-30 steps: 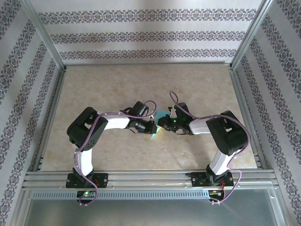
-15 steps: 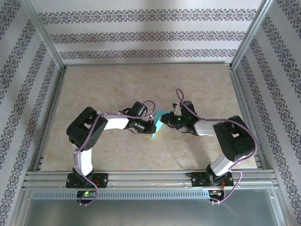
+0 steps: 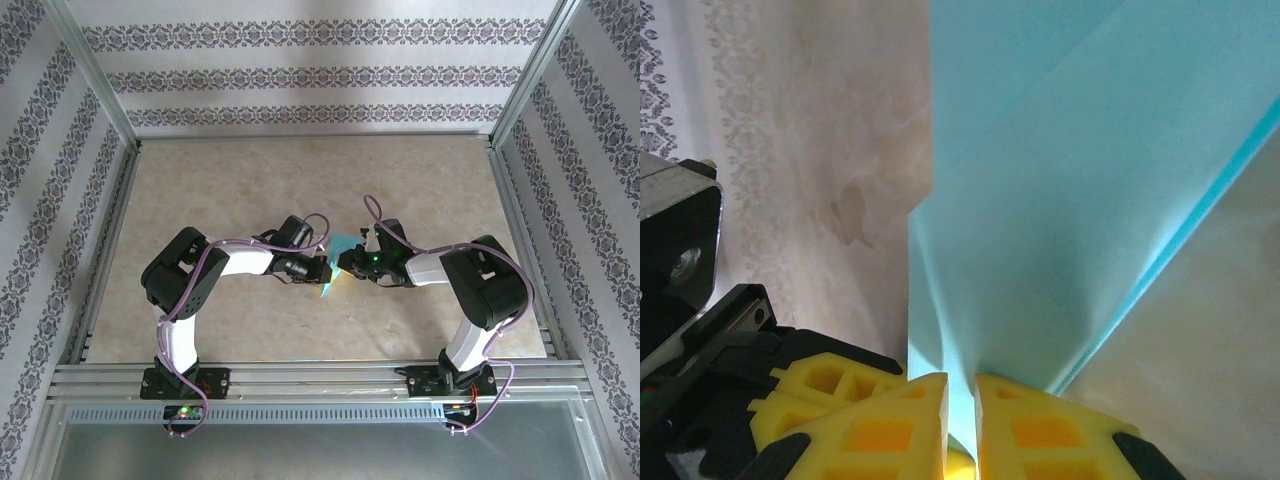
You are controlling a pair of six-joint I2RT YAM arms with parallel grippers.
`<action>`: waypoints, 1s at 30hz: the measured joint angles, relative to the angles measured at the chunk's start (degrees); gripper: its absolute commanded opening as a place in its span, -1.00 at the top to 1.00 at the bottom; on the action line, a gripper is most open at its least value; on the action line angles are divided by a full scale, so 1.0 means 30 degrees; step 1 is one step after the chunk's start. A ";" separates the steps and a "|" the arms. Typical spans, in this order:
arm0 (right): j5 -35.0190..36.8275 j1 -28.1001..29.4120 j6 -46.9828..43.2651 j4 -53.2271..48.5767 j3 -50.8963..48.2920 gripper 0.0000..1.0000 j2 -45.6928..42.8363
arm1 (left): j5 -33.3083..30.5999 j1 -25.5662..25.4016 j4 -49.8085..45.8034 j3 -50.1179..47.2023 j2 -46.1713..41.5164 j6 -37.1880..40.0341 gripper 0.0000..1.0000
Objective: Fold a paper plane with a square sheet of paper (pick it up from the middle)
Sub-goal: Fold the wing for the fifth time at the center of the table.
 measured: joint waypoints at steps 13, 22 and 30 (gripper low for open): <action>-0.0495 0.0007 0.0000 0.0022 0.0641 0.67 0.0903 | 0.0029 0.0015 0.0109 -0.0051 0.0000 -0.0080 0.82; -0.0583 0.0000 -0.0007 -0.0546 0.1027 0.70 0.1093 | 0.0087 0.0015 0.0109 -0.0051 -0.0058 -0.0153 0.77; -0.0466 0.0000 -0.0117 -0.2317 0.1872 0.72 0.1290 | 0.0058 0.0015 0.0124 -0.0153 -0.0211 -0.0364 0.70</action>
